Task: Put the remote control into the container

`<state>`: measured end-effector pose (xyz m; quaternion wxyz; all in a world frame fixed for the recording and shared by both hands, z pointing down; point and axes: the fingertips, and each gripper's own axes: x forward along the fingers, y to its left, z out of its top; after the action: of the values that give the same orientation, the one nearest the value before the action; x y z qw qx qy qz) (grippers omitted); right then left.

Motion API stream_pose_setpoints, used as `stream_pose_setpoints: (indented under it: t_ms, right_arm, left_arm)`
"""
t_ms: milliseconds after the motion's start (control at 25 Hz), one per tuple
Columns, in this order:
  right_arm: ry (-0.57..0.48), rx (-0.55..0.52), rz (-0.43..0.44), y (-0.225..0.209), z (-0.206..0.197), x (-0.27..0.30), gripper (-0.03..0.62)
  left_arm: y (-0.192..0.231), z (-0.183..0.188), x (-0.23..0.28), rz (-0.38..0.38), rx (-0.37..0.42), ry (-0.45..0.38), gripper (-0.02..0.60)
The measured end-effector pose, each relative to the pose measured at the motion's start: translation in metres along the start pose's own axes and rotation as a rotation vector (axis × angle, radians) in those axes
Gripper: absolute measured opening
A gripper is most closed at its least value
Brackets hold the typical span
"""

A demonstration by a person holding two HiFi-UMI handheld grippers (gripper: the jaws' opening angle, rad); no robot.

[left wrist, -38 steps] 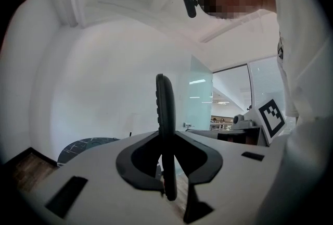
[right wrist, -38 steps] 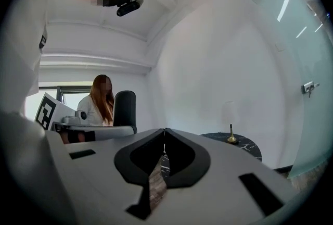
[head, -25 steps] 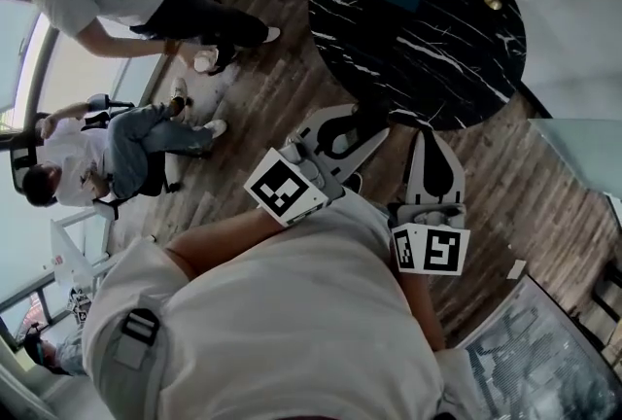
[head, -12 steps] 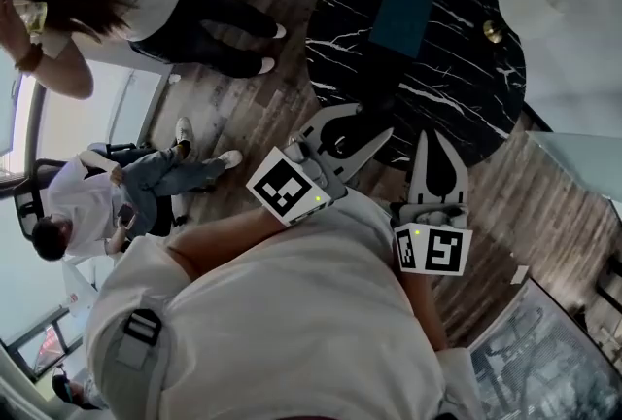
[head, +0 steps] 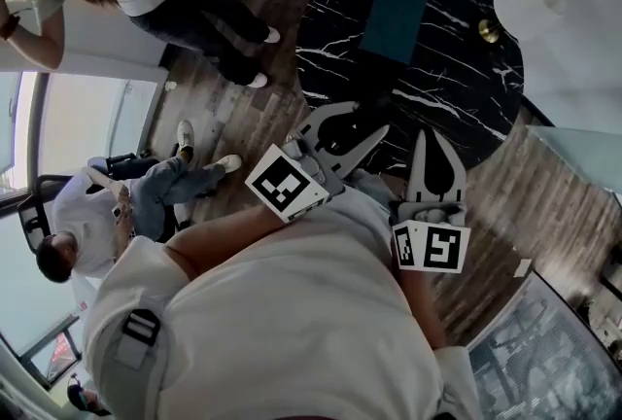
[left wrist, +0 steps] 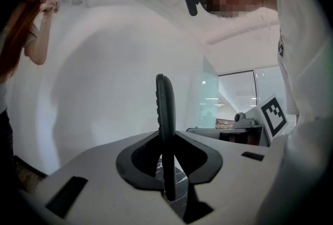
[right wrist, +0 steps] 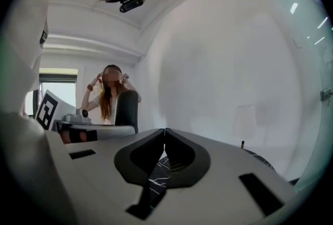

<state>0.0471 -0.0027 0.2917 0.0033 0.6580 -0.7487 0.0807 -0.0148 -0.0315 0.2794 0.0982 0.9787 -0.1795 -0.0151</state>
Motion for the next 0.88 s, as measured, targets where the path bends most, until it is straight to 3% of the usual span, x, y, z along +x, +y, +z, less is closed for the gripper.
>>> stream_pose_setpoints:
  t_ms: [160, 320, 640, 880]
  right_arm:
    - [0.002, 0.008, 0.004, -0.017, 0.006, 0.005, 0.011]
    - [0.012, 0.003, 0.012, -0.027, 0.004, 0.013, 0.011]
    - [0.067, -0.018, 0.022, -0.042, -0.022, 0.031, 0.011]
    - [0.124, -0.021, 0.04, -0.042, -0.051, 0.045, 0.011]
  left_arm:
    - [0.004, 0.003, 0.01, 0.031, 0.006, 0.002, 0.077]
    - [0.011, -0.006, 0.016, 0.041, 0.013, 0.056, 0.077]
    - [0.034, -0.054, 0.033, 0.07, 0.009, 0.196, 0.077]
    - [0.055, -0.107, 0.042, 0.065, 0.006, 0.354, 0.077]
